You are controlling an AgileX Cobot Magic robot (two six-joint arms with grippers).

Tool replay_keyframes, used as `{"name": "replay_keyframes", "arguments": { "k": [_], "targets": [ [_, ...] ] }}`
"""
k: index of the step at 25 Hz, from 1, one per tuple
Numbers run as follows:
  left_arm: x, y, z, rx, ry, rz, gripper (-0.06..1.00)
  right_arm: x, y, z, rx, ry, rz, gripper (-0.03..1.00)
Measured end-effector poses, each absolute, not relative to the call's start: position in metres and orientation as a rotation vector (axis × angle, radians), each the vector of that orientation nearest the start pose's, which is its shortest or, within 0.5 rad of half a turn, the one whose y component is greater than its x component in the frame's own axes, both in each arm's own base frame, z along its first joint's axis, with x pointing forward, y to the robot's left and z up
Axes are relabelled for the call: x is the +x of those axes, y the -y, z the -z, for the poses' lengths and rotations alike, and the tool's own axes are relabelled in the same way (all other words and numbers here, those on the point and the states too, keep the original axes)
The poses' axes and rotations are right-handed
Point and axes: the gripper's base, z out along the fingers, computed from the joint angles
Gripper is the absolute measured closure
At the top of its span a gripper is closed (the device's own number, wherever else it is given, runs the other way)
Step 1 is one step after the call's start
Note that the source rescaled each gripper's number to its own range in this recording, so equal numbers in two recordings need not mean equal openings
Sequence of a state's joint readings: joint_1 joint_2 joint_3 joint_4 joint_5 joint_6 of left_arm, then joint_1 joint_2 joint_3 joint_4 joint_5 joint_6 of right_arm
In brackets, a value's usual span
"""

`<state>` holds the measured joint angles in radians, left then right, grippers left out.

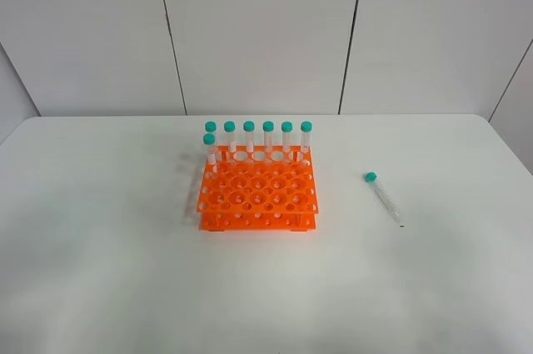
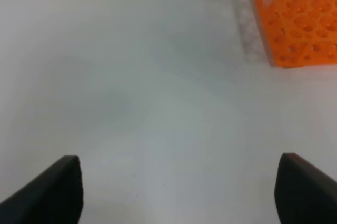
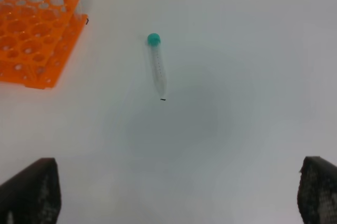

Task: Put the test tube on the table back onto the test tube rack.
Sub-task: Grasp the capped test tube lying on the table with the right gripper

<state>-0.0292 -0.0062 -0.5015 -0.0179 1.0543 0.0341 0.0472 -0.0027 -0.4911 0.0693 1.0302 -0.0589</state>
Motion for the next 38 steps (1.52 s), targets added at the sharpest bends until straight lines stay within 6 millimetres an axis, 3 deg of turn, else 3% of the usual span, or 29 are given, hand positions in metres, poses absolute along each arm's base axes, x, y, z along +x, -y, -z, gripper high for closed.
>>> {"name": "replay_keyframes", "arguments": {
  "k": [12,15,18,24,27,29,32,38],
  "targets": [
    [-0.006,0.001,-0.278,0.065,-2.029,0.018,-0.06,-0.004,-0.005,-0.281,-0.108,-2.007,-0.074,-0.03],
    [-0.006,0.001,-0.278,0.065,-2.029,0.018,-0.06,0.005,-0.005,-0.298,-0.106,-2.013,-0.074,-0.03],
    [-0.006,0.001,-0.278,0.065,-2.029,0.018,-0.06,0.028,-0.007,-0.321,-0.107,-2.085,-0.075,-0.03],
    [-0.006,0.001,-0.278,0.065,-2.029,0.018,-0.06,0.113,-0.011,-0.344,-0.108,-2.338,-0.079,-0.03],
    [-0.006,0.001,-0.278,0.065,-2.029,0.018,-0.06,0.165,-0.013,-0.337,-0.108,-2.484,-0.082,-0.03],
    [-0.006,0.001,-0.278,0.065,-2.029,0.018,-0.06,0.202,-0.014,-0.327,-0.117,-2.576,-0.076,-0.03],
    [-0.006,0.001,-0.278,0.065,-2.029,0.018,-0.06,0.259,-0.017,-0.298,-0.155,-2.730,-0.067,-0.03],
    [-0.006,0.001,-0.278,0.065,-2.029,0.018,-0.06,0.343,-0.023,-0.245,-0.205,-2.907,-0.068,-0.03]
  ]
}}
